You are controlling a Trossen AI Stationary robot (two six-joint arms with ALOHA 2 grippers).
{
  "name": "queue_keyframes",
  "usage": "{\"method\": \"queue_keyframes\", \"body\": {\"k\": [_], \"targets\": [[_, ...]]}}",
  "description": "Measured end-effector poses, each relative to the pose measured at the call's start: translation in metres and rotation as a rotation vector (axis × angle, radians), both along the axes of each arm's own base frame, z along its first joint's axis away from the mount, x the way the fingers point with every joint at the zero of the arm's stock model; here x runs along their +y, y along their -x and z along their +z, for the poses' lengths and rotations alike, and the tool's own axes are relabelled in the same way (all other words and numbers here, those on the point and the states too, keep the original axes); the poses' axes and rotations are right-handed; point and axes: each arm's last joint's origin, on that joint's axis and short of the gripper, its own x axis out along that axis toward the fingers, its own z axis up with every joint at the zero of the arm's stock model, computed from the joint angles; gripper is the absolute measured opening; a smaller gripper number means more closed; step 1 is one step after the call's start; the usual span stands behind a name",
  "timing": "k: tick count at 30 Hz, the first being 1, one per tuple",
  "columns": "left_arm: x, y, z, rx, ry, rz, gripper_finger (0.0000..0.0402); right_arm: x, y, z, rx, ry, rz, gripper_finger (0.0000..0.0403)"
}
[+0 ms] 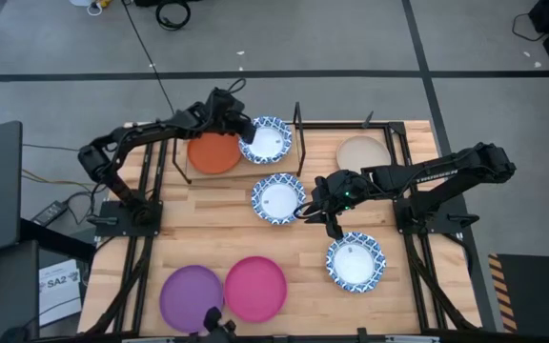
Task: Place and stack plates onto a shelf
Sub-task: Stack the pink plate on top of the orange plate on the shelf
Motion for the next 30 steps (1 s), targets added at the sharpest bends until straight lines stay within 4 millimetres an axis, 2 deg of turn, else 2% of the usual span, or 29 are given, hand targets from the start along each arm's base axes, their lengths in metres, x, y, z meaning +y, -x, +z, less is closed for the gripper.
{"method": "queue_keyframes", "body": {"k": [4, 14, 23, 30], "targets": [[-0.013, -0.011, 0.001, 0.018, -0.067, -0.095, 0.0141, 0.0, 0.0, 0.0, 0.0, -0.001, 0.001, 0.0117], [-0.06, -0.038, 0.002, 0.025, -0.094, -0.27, 0.0141, 0.0, 0.0, 0.0, 0.001, -0.002, 0.002, 0.0117], [-0.119, -0.054, 0.016, -0.011, -0.103, -0.437, 0.0141, 0.0, 0.001, -0.001, 0.01, -0.001, 0.003, 0.0117], [-0.168, -0.062, 0.017, -0.015, -0.039, -0.544, 0.0141, 0.0, 0.001, -0.002, 0.02, -0.001, 0.004, 0.0117]]}}
